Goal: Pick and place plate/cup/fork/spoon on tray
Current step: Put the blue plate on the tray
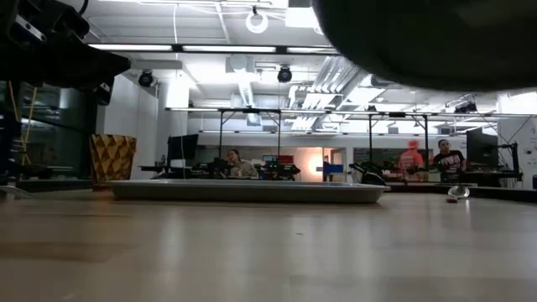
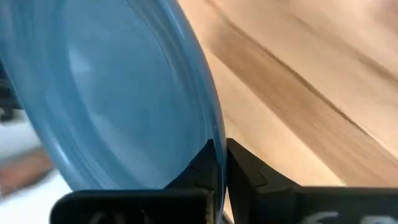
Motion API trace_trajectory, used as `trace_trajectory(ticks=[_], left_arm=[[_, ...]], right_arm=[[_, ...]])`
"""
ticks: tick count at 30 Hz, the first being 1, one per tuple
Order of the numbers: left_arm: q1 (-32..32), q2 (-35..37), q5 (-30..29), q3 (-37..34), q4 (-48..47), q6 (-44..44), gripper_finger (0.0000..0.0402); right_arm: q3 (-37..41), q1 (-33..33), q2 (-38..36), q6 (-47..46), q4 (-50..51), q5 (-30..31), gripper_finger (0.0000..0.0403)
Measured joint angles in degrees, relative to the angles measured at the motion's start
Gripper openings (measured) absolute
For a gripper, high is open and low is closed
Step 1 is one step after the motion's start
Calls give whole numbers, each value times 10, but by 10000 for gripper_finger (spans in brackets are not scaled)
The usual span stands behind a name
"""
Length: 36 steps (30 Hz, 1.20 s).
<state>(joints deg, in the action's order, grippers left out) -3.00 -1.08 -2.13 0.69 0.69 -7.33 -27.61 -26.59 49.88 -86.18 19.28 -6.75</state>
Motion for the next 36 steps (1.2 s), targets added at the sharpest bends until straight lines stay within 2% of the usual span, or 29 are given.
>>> trace_trajectory(ticks=[5, 9, 13, 18, 22, 27, 31, 36], left_arm=[[0, 0, 0, 0, 0, 0, 8], [0, 0, 0, 0, 0, 0, 8], [0, 0, 0, 0, 0, 0, 8], [0, 0, 0, 0, 0, 0, 8], [0, 0, 0, 0, 0, 0, 7], [0, 0, 0, 0, 0, 0, 8], [0, 0, 0, 0, 0, 0, 7], [0, 0, 0, 0, 0, 0, 8]], right_arm=[[-51, 71, 28, 50, -47, 109, 2], [-79, 145, 102, 72, -50, 215, 2], [-116, 241, 189, 87, -123, 264, 1], [-192, 356, 310, 154, -136, 241, 1], [-260, 413, 412, 189, -127, 180, 1], [-331, 443, 520, 205, -119, 89, 0], [-367, 455, 575, 190, -105, 82, 0], [-389, 466, 606, 160, -107, 76, 0]])
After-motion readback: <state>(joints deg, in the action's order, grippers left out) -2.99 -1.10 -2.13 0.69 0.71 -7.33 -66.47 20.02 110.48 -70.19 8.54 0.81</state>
